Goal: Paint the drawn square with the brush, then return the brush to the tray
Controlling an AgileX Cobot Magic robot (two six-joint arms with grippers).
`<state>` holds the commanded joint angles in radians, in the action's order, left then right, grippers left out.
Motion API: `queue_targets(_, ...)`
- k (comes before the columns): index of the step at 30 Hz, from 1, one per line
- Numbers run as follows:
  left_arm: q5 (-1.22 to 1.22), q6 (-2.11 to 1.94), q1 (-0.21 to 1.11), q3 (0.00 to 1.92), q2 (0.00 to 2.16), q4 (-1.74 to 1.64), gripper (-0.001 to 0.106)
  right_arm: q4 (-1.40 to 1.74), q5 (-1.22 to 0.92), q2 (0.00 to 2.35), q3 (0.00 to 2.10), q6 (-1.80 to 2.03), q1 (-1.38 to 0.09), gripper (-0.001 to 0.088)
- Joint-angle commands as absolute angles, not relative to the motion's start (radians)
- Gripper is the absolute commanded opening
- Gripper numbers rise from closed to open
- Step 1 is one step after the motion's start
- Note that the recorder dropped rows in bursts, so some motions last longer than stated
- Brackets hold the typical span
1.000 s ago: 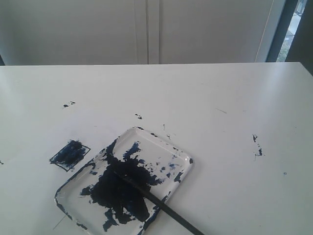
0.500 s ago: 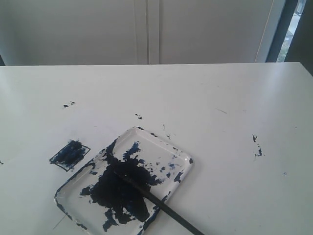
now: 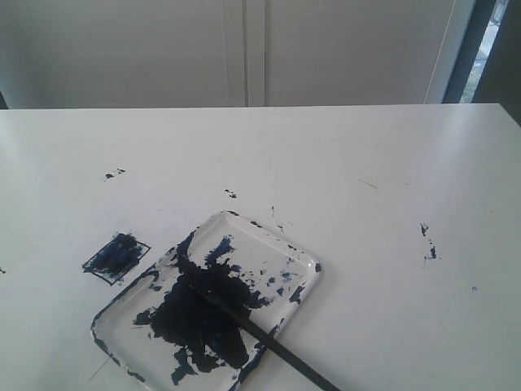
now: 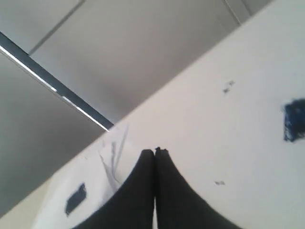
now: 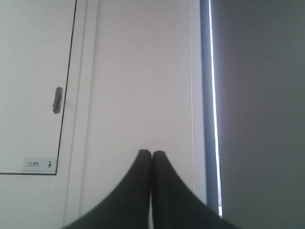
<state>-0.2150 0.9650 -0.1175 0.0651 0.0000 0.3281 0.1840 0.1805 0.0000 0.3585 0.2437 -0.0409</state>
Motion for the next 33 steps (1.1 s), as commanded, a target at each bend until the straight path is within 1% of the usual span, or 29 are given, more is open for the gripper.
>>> queue_targets(1, -0.251, 0.965, -0.117, 0.051, 0.0, 0.299, 0.0, 0.184, 0.18, 0.0, 0.358, 0.244, -0.041, 0.0)
queue_targets(5, -0.252, 0.965, -0.117, 0.044, 0.0, 0.245, 0.0, 0.181, 0.18, 0.0, 0.357, 0.244, -0.041, 0.0)
queue_targets(7, -0.253, 0.965, -0.117, 0.044, 0.0, 0.245, 0.0, 0.094, 0.155, 0.0, 0.319, 0.244, -0.041, 0.0)
queue_targets(10, -0.253, 0.965, -0.117, 0.044, 0.0, 0.222, 0.0, 0.049, 0.057, 0.0, 0.211, 0.244, -0.041, 0.0)
queue_targets(15, -0.252, 0.965, -0.117, 0.0, 0.0, 0.168, 0.0, 0.092, 0.045, 0.0, 0.003, 0.244, -0.041, 0.0)
queue_targets(16, -0.255, 0.965, -0.117, 0.0, 0.0, 0.168, 0.0, 0.092, 0.045, 0.0, 0.0, 0.244, -0.041, 0.0)
queue_targets(19, -0.244, 0.965, -0.117, 0.0, 0.0, 0.17, 0.0, 0.09, -0.096, 0.0, 0.0, 0.244, -0.041, 0.0)
queue_targets(25, -0.241, 0.965, -0.117, 0.0, 0.0, 0.17, 0.0, 0.08, -0.263, 0.0, 0.0, 0.244, -0.041, 0.0)
queue_targets(33, -0.239, 0.959, -0.117, 0.0, 0.0, 0.181, 0.0, 0.08, -0.338, 0.0, 0.0, 0.244, -0.041, 0.0)
